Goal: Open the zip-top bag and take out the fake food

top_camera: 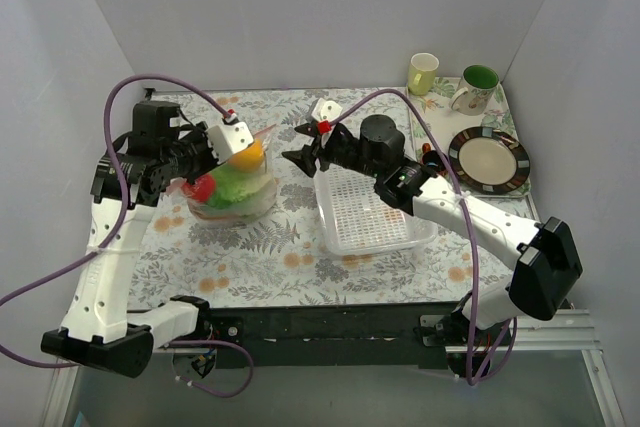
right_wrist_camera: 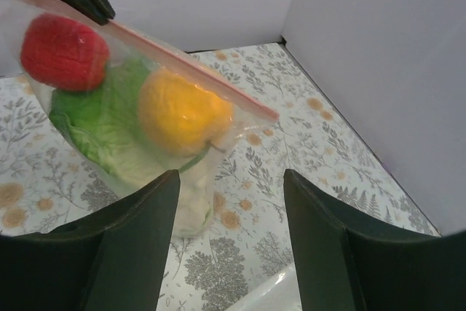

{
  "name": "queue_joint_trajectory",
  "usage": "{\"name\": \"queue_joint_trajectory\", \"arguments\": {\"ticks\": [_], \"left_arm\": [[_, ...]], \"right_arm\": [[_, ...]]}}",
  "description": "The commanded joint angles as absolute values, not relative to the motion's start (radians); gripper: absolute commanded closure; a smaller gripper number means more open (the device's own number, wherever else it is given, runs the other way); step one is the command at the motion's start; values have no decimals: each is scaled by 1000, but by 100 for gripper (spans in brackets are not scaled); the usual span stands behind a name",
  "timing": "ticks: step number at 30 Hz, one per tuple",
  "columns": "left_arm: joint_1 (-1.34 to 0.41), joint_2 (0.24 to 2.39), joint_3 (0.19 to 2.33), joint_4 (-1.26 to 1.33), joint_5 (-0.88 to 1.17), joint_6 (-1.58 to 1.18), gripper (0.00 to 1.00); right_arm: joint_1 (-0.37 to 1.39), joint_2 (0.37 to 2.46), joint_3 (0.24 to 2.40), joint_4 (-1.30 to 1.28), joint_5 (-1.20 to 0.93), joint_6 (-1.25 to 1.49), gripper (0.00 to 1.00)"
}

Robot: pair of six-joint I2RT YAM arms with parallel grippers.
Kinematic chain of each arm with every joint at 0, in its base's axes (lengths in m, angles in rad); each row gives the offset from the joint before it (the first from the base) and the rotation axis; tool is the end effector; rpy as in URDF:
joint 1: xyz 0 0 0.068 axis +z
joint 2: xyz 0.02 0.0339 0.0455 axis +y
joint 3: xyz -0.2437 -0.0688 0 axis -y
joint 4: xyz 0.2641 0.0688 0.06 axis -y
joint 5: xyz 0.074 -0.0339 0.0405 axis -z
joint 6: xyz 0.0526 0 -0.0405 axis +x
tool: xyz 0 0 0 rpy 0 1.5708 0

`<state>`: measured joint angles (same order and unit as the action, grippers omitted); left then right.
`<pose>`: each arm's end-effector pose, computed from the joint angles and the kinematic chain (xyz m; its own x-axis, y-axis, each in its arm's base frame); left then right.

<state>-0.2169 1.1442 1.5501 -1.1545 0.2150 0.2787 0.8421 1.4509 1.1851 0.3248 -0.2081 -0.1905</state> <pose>0.2222 -0.0605 0.4094 -0.5392 0.3940 -0.7443 0.5317 0.8446 0.0620 0.2494 0.2957 0.3514 0.2028 -0.0510 -0.9779 -0.8442 0.4970 -0.2010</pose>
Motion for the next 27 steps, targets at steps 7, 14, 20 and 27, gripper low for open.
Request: {"name": "queue_joint_trajectory", "arguments": {"ticks": [7, 14, 20, 27], "left_arm": [[-213, 1051, 1529, -1247, 429, 423, 100], [-213, 962, 1434, -1187, 595, 463, 100], [-215, 999, 1479, -1253, 627, 463, 100], [-215, 1003, 1505, -1288, 678, 466, 100]], "right_arm": [[879, 1442, 1353, 187, -489, -314, 21], [911, 1459, 1394, 58, -518, -385, 20], [926, 1511, 1428, 35, -564, -382, 21], [968, 1690, 1646, -101, -589, -420, 25]]}}
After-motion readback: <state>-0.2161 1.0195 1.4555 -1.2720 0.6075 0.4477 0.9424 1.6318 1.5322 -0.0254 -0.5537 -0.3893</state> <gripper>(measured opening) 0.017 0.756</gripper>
